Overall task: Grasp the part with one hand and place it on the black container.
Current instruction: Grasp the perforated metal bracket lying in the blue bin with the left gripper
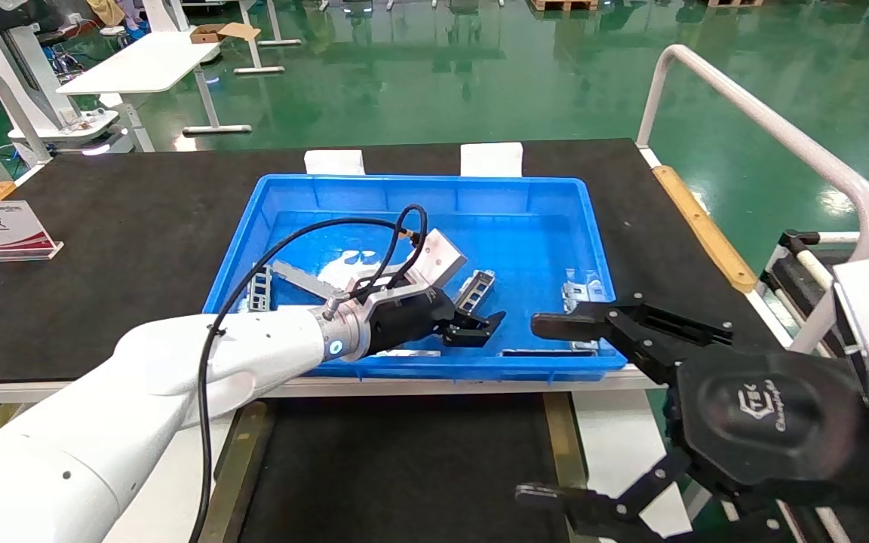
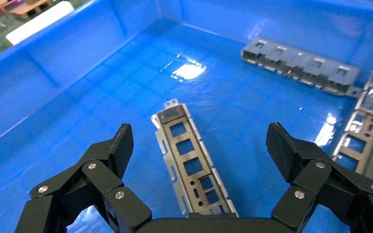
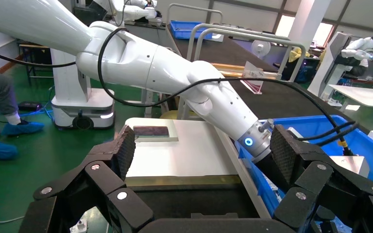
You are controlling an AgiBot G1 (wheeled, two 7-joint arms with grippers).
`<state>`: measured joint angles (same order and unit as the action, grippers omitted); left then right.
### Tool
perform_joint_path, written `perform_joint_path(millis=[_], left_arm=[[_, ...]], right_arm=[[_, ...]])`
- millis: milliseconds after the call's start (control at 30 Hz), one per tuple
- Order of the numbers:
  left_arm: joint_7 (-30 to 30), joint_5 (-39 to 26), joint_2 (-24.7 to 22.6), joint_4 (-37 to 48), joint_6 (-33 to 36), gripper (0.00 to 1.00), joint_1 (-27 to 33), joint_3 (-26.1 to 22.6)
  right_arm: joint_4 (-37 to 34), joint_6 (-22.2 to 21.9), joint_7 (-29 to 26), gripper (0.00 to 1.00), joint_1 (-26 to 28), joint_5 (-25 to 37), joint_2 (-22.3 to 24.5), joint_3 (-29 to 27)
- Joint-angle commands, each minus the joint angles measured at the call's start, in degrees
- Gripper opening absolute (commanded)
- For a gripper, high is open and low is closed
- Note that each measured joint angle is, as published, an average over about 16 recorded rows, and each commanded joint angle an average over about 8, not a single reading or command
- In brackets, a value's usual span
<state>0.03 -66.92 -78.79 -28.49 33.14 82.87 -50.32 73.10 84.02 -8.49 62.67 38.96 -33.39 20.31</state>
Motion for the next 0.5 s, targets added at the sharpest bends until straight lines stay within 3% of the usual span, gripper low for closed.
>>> perform_joint_path(millis=[33,233,300,500], left_arm=[[-1.22,0.97,0.01,-0.51,-2.05,0.8,0.03,-2.49],[-4.25,3.86,0.07,-1.17,-6.71,0.09,0.43,-8.14],[-5.12,4.81,0.09,-1.38,-7.73,0.0,0.57,-9.76],[-6.91,7.31,0.15,-1.88,-10.0,0.0,0.89,-14.05]], right_arm=[[0.0,0.0,0.0,0.82,0.0,0.0,0.0,0.0],[0.0,0.0,0.0,0.13,0.0,-0.01,0.0,0.01],[0.0,0.0,0.0,0.01,0.0,-0.01,0.0,0.01],[0.0,-0.01,0.01,0.0,0.0,-0.01,0.01,0.01]])
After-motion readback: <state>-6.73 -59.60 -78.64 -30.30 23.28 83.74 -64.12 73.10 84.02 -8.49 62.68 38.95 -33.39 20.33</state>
